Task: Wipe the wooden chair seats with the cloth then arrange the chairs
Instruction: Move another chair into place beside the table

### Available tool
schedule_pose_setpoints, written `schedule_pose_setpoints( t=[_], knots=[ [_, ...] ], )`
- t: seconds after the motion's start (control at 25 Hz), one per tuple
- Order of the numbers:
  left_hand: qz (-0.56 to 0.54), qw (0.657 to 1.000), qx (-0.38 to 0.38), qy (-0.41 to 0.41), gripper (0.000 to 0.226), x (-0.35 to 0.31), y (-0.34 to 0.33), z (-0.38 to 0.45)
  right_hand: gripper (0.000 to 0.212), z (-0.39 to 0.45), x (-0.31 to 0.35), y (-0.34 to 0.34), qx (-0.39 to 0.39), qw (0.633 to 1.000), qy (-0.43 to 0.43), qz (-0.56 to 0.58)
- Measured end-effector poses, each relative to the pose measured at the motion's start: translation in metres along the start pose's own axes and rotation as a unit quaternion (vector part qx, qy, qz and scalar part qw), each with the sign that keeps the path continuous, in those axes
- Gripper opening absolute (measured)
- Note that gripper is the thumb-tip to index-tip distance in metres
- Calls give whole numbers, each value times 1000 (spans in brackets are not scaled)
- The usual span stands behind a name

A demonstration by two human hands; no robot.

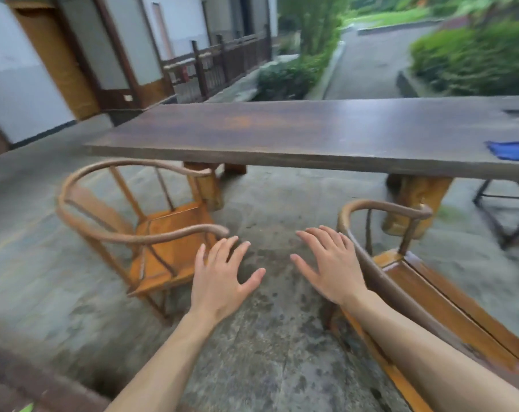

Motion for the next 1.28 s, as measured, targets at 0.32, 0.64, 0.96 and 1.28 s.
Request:
schedule_pose_setpoints(
  t=[0.32,0.64,0.96,1.28],
  knots=[
    [-144,958,28,-247,66,-74,-84,117,51,-46,-88,51,-51,945,-273,-174],
    [-221,895,48,-385,64,-150,-102,123,54,-130,-91,98,-70,861,-432,-260],
    [-209,875,105,-425,69,-169,-129,111,54,-169,-85,105,-62,830,-485,-268],
    [-195,882,134,-406,65,-151,-216,93,42,-210,-96,36,-100,855,-437,-262]
  ],
)
Point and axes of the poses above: each hand's wrist, its own z-axis towards the middle knuckle, its own y-axis out of the back of the hand, x = y × z, the point moved 7 cm from there along z, towards the middle knuckle, and after that the axes turned 7 degrees about -y, right-handed, at the moved point
